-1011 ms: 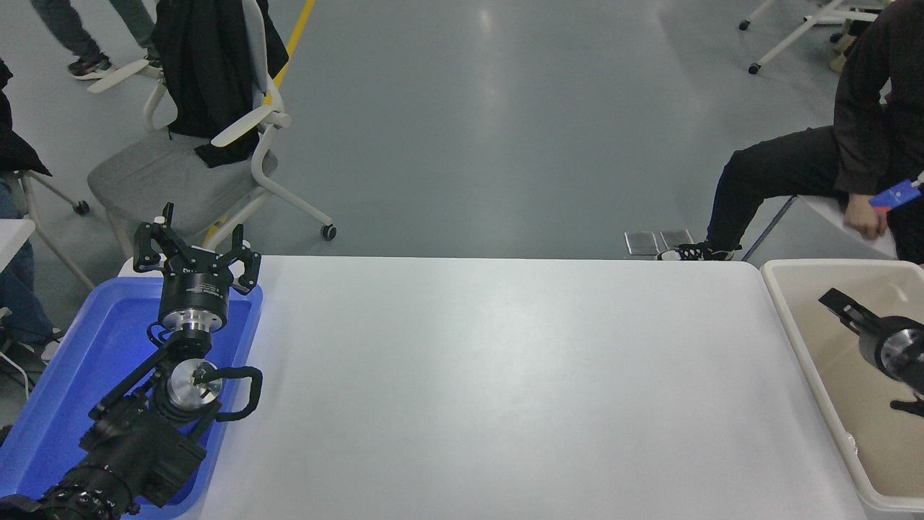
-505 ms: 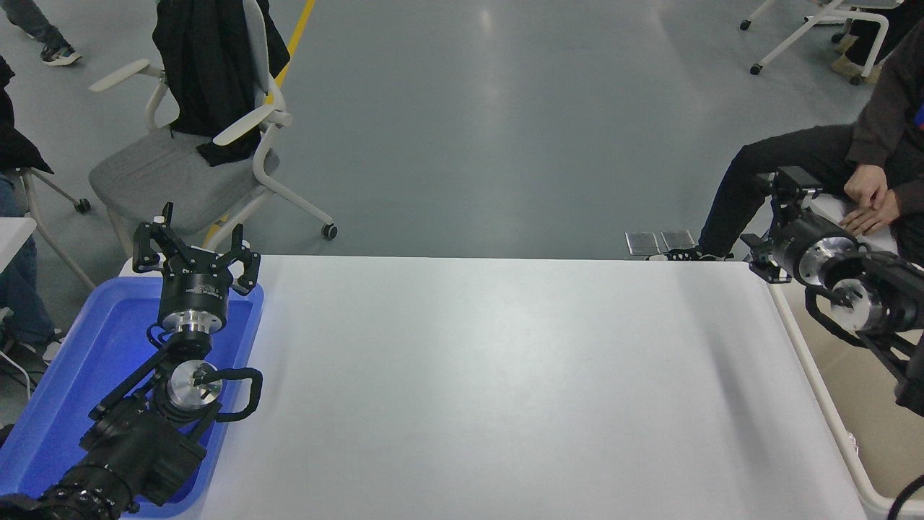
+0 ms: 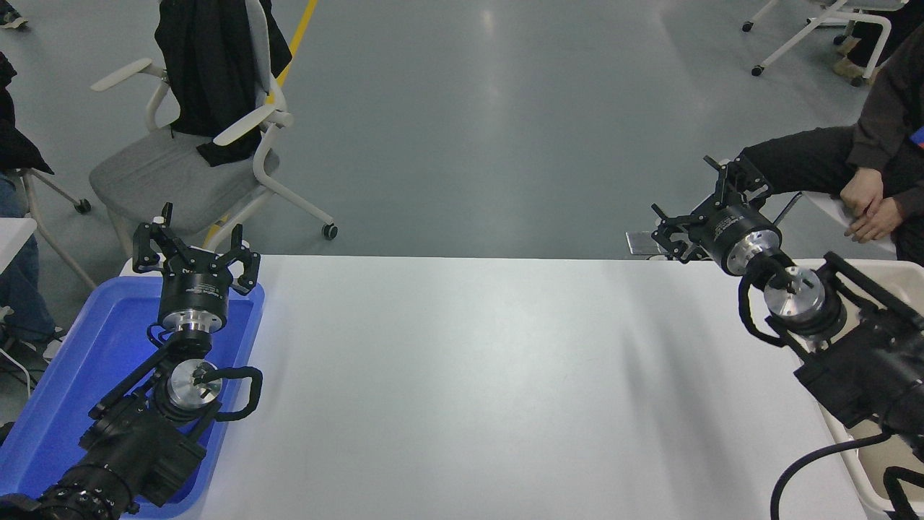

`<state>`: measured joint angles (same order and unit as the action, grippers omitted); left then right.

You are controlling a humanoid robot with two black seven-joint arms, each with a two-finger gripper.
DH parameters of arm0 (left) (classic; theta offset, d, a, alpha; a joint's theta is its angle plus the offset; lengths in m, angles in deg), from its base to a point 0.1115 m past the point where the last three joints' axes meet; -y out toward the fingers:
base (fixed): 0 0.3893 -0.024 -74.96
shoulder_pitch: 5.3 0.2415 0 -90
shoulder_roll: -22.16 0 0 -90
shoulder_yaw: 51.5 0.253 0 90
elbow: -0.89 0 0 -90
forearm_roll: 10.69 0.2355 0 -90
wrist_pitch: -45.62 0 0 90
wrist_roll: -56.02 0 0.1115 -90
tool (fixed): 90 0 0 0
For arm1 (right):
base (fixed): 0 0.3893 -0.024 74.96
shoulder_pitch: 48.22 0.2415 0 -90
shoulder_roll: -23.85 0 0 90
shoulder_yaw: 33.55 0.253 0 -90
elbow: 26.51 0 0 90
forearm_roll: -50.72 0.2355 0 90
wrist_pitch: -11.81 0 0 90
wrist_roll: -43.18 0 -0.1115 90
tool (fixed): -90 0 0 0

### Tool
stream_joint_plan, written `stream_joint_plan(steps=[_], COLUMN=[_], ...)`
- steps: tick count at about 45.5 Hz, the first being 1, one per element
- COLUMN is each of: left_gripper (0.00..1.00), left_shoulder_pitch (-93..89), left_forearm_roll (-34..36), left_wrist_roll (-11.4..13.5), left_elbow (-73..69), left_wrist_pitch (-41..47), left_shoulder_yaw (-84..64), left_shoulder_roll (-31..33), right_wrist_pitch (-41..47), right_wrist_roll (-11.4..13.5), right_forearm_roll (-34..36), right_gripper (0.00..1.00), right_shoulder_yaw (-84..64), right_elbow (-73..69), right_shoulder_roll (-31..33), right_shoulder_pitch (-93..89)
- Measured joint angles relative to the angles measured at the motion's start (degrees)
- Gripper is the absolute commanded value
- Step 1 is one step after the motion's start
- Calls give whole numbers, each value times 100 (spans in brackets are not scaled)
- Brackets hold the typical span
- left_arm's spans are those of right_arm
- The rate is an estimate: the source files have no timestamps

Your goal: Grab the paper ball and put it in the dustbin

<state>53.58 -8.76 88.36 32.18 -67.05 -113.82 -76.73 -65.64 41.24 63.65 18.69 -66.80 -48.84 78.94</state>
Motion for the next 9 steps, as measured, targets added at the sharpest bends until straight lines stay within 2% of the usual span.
stream_joint_plan(steps=[9], left_gripper=[99], left_shoulder_pitch=[0], left_forearm_roll=[-1], left_wrist_roll=[0], left_elbow=[0], left_wrist_pitch=[0], left_shoulder_yaw=[0], left_shoulder_roll=[0], right_wrist_pitch=[415], right_wrist_roll=[-14], right_forearm_roll=[212], right_gripper=[100], right_shoulder_yaw=[119], right_elbow=[67], right_shoulder_roll=[-141], right_shoulder_pitch=[-336])
